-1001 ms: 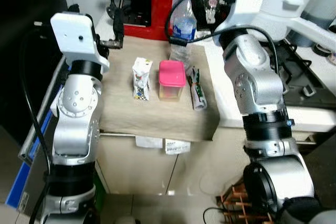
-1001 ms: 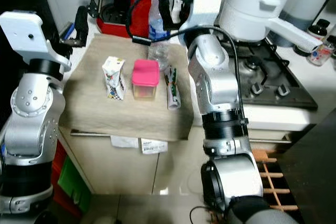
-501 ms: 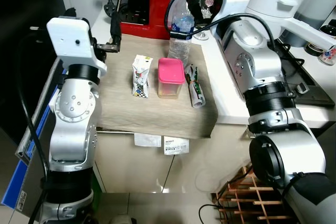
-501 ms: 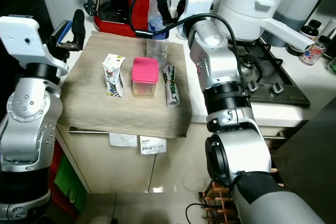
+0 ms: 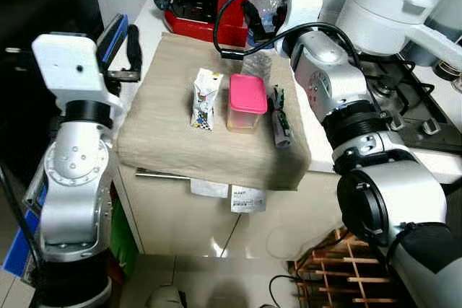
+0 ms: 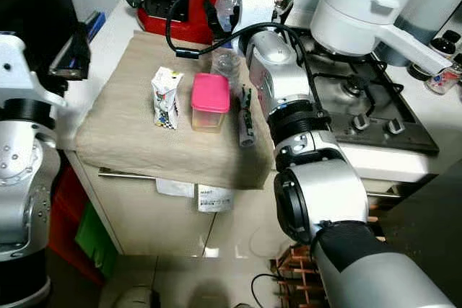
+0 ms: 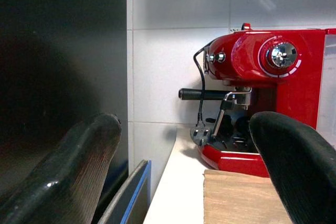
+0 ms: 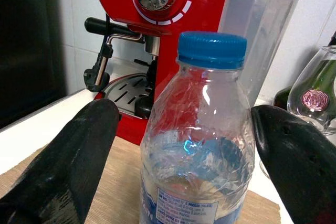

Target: Restocking fridge

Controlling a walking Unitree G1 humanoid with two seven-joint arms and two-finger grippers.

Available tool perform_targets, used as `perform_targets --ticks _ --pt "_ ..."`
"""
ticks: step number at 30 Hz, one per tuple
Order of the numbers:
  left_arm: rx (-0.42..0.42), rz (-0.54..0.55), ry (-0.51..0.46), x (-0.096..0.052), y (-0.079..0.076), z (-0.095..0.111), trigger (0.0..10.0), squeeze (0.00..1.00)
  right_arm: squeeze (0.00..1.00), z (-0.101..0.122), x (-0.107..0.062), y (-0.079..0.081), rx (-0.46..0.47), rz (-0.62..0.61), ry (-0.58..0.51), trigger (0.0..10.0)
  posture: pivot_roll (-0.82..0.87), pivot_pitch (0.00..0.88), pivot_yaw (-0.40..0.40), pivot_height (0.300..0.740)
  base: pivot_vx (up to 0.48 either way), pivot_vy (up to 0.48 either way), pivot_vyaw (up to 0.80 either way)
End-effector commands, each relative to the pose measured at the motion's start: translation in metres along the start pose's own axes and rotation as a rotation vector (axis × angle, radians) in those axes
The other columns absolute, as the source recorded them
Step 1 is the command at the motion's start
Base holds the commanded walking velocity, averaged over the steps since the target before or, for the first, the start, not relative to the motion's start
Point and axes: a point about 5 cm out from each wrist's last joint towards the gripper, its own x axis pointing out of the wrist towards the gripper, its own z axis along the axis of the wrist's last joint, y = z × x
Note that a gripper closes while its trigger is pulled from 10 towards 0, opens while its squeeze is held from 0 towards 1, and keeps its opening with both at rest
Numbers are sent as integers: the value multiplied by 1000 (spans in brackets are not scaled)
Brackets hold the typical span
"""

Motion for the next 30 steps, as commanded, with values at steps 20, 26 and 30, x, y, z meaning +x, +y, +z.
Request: perform_targets --ticks 20,26,30 --pt "-12 -46 7 5 -10 1 10000 0 0 -12 -2 -14 110 -66 14 0 153 58 -98 740 0 0 0" --pt "-27 -54 22 6 -14 -3 10000 0 0 -10 -2 -11 66 -69 -18 0 116 57 -102 740 0 0 0" --pt "-39 -57 30 10 -21 -8 10000 0 0 3 -5 -11 -24 -74 -139 0 82 29 -116 740 0 0 0"
